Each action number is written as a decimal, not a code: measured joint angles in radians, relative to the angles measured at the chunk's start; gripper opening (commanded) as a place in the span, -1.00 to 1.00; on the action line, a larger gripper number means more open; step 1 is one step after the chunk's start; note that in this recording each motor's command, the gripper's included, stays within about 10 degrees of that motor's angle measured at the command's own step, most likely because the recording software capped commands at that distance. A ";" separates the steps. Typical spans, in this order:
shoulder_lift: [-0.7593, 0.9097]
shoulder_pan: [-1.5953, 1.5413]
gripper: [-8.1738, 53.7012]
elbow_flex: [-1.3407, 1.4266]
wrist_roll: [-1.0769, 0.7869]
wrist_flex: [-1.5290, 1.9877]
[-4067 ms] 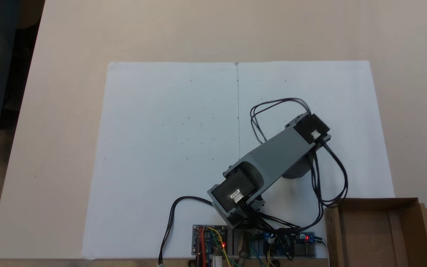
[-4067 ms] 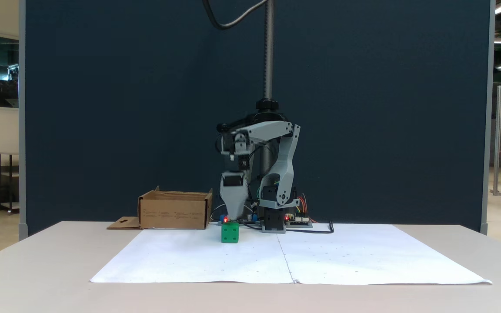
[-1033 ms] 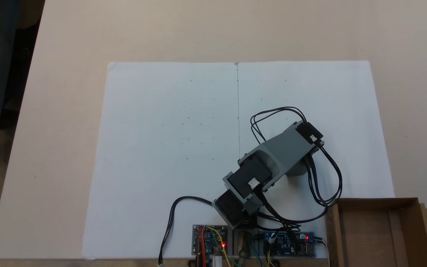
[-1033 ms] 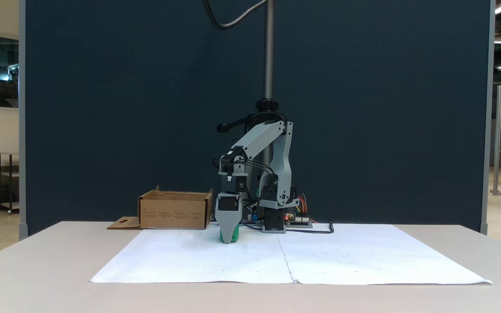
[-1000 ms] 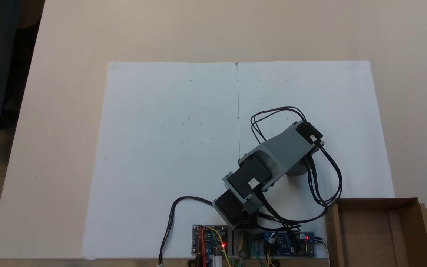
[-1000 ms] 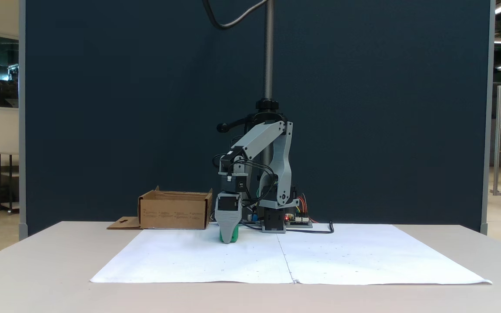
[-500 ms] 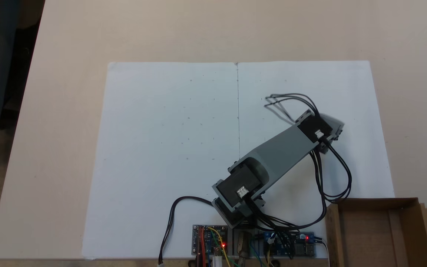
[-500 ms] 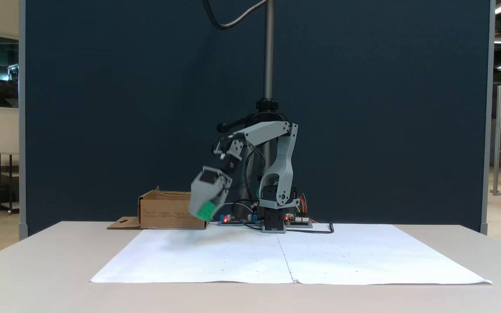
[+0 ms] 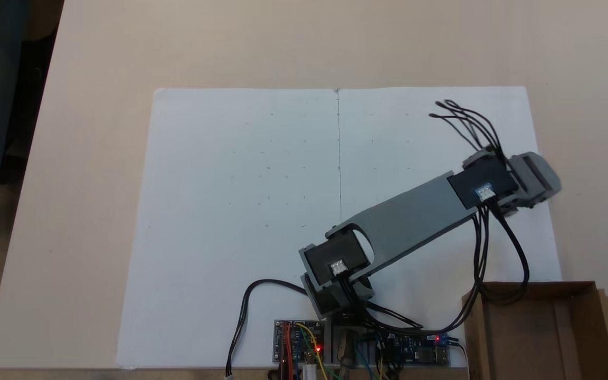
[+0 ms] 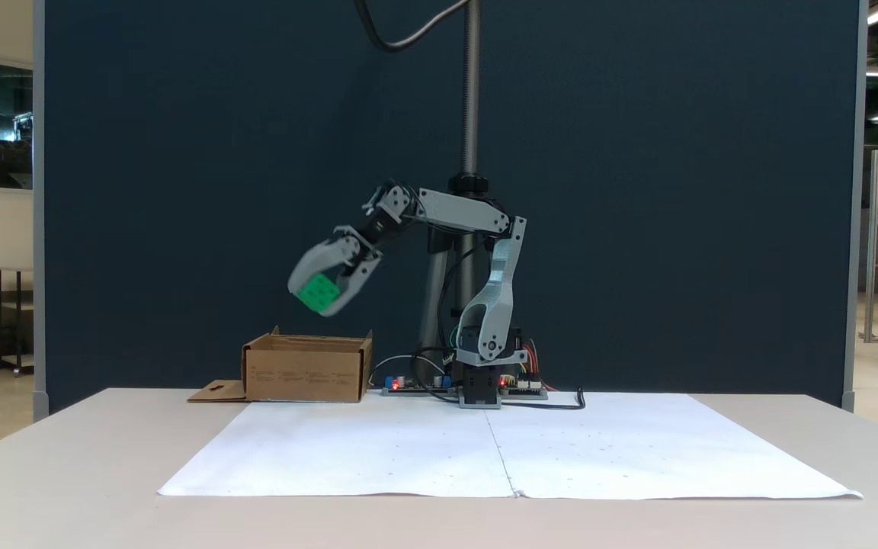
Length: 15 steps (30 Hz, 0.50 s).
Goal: Grasp a green dice and put it in the bin.
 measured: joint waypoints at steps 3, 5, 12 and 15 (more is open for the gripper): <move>-0.078 0.092 -0.34 -0.078 0.006 0.012; -0.117 0.169 -0.34 -0.126 0.006 0.014; -0.176 0.385 -0.34 -0.184 0.006 0.029; -0.183 0.457 -0.34 -0.181 0.006 0.055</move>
